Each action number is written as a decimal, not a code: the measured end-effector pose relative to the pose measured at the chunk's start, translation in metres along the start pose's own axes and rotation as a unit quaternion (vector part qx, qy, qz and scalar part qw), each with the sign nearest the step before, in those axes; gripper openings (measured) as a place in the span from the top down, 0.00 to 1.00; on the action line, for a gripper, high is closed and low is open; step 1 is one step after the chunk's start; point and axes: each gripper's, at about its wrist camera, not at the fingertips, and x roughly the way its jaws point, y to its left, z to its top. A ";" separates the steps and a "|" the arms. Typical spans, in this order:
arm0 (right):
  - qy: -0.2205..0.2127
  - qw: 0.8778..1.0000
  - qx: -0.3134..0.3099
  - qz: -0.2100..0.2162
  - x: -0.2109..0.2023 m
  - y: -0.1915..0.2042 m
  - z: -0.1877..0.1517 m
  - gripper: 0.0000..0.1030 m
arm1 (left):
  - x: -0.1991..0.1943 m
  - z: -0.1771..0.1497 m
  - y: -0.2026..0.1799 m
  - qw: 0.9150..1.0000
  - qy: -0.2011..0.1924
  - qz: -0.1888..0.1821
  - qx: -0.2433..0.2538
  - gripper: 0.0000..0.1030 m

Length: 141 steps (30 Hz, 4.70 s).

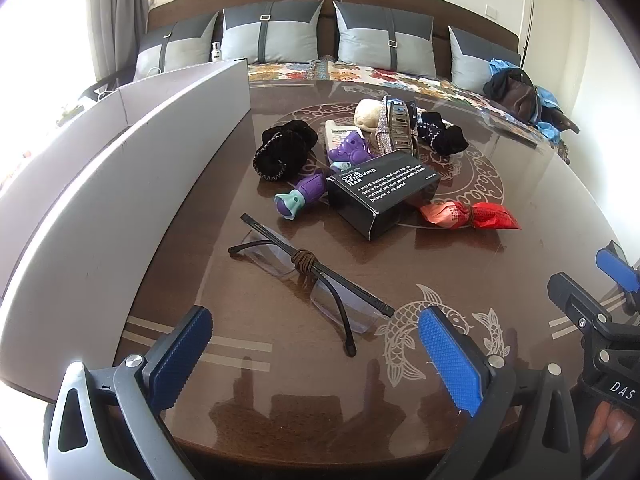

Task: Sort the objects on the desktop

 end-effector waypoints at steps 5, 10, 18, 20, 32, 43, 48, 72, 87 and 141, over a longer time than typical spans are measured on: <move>0.002 1.000 0.002 0.001 0.001 0.000 0.000 0.00 | 0.000 0.000 0.000 1.000 0.001 0.000 0.000 0.00; 0.003 1.000 0.003 0.001 0.002 -0.002 -0.001 0.00 | 0.001 -0.002 0.002 1.000 0.003 -0.001 -0.003 0.00; 0.005 1.000 0.007 0.000 0.003 -0.004 -0.003 0.00 | 0.006 -0.006 0.003 1.000 0.012 -0.002 -0.003 0.00; 0.005 1.000 0.008 0.001 0.003 -0.005 -0.003 0.00 | 0.006 -0.007 0.004 1.000 0.014 -0.001 -0.003 0.00; 0.038 0.999 0.009 0.009 0.020 -0.004 -0.012 0.00 | 0.023 -0.018 0.006 0.999 0.048 -0.007 0.004 0.00; 0.144 0.989 -0.009 0.025 0.091 0.008 0.000 0.00 | 0.061 0.020 -0.002 0.994 0.102 -0.003 0.035 0.00; 0.136 0.990 0.003 0.028 0.122 0.005 0.023 0.00 | 0.087 0.053 -0.001 0.994 0.098 -0.007 0.038 0.00; 0.117 0.993 0.006 0.027 0.157 0.002 0.050 0.00 | 0.112 0.079 -0.001 0.999 0.041 -0.005 0.032 0.00; 0.117 0.993 0.006 0.028 0.156 0.002 0.050 0.00 | 0.113 0.080 -0.002 0.999 0.040 -0.006 0.032 0.00; 0.117 0.993 0.006 0.028 0.156 0.002 0.049 0.00 | 0.113 0.078 -0.002 0.999 0.039 -0.007 0.032 0.00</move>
